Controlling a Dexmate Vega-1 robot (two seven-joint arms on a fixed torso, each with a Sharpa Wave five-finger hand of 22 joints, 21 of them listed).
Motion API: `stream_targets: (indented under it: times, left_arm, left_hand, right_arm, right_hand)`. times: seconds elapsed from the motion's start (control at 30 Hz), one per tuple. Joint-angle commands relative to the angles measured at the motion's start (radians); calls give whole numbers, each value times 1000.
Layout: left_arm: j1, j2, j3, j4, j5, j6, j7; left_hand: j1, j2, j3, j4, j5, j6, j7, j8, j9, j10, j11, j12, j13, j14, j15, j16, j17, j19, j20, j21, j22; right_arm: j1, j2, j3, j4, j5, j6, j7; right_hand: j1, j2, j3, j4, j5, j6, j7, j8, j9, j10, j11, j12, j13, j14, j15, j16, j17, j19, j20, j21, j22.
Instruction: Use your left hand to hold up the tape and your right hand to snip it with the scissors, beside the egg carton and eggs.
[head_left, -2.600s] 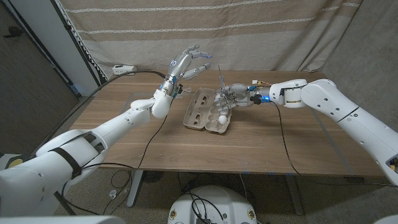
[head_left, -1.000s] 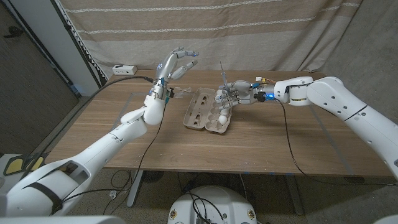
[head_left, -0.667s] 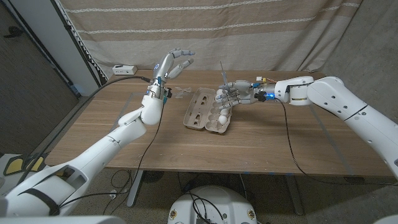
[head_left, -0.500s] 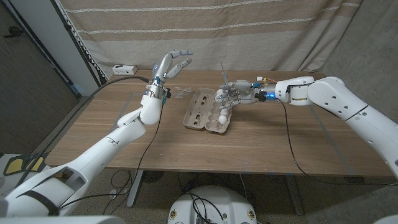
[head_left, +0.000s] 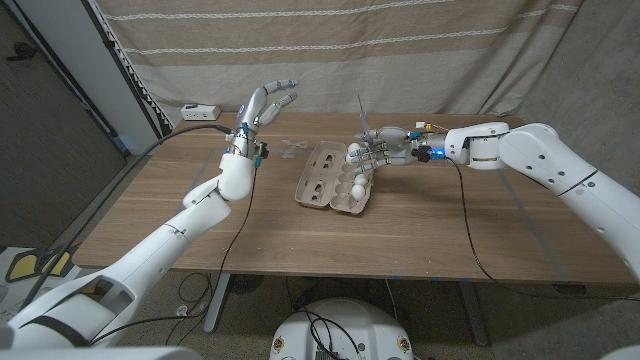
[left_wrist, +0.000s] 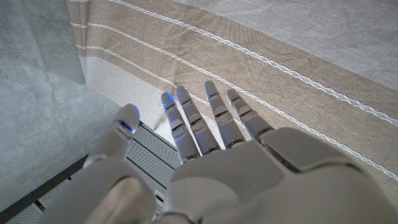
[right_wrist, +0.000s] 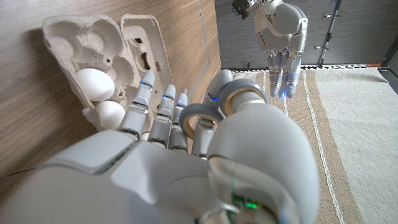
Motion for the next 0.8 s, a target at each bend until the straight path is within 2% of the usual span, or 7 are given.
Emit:
stream_targets:
  times: [0.03,0.23,0.37,0.5,0.53,0.57,0.8]
  left_arm:
    - [19,4,-22,-15,-24,44,-8]
    - [25,6,-24,-21,-30,63,-8]
    - [26,9,-25,-21,-34,72,-11]
    - [27,12,-24,-20,-37,75,-13]
    - [27,12,-23,-20,-37,77,-13]
    - [26,12,-23,-19,-37,77,-12]
    - [21,10,-18,-8,-40,73,-12]
  left_hand:
    - [-6,-6,-5,6,-3,-4,0,0,2,2,3,-2,-2,6,-157,3,-4,1,4,4,2]
    - [-11,-8,-8,6,-4,-4,2,1,2,1,3,-5,-4,-2,-158,0,-8,-2,6,3,2]
    - [-14,-10,-9,6,-5,-3,1,3,2,0,3,-7,-6,-5,-158,-1,-12,-2,7,3,2]
    - [-17,-10,-10,6,-6,-1,4,4,2,1,3,-8,-8,-7,-157,-1,-14,-3,7,3,2]
    - [-17,-10,-11,6,-6,-2,4,4,2,1,3,-9,-8,-7,-157,-1,-14,-3,7,3,2]
    - [-18,-10,-11,6,-6,-2,5,4,2,1,3,-9,-8,-8,-157,-1,-15,-4,8,3,2]
    - [-21,-10,-12,6,-7,-2,3,5,2,1,3,-11,-10,-9,-157,-1,-18,-4,9,3,2]
  right_arm:
    - [-16,-11,16,-16,32,-7,-6]
    - [-24,-22,20,-26,30,2,-8]
    - [-27,-22,25,-21,46,2,-2]
    - [-32,-23,31,-21,53,9,2]
    - [-32,-24,30,-21,53,10,5]
    - [-33,-26,31,-24,52,12,4]
    - [-31,-27,31,-22,53,19,11]
  right_hand:
    - [8,1,-4,-9,-12,16,-6,-12,-29,170,-99,19,6,7,1,1,1,3,4,-2,3]
    - [8,1,-10,-12,-26,7,-6,-4,-26,200,-107,37,16,22,-11,4,1,16,-5,1,4]
    - [7,1,-15,-14,-33,8,-5,-1,-29,175,-95,33,24,18,-10,1,1,20,-6,2,4]
    - [7,2,-17,-16,-39,0,-6,2,-27,172,-101,35,29,13,-12,-2,1,19,-8,0,5]
    - [7,3,-20,-16,-44,-8,-3,2,-28,196,-93,48,35,11,-12,-3,1,18,-9,0,5]
    - [5,5,-22,-15,-50,-17,-6,0,-32,228,-104,66,44,11,-15,-3,1,17,-10,-1,6]
    - [4,7,-28,-16,-62,-24,-8,1,-44,271,-114,98,71,35,-39,6,3,33,-21,4,7]
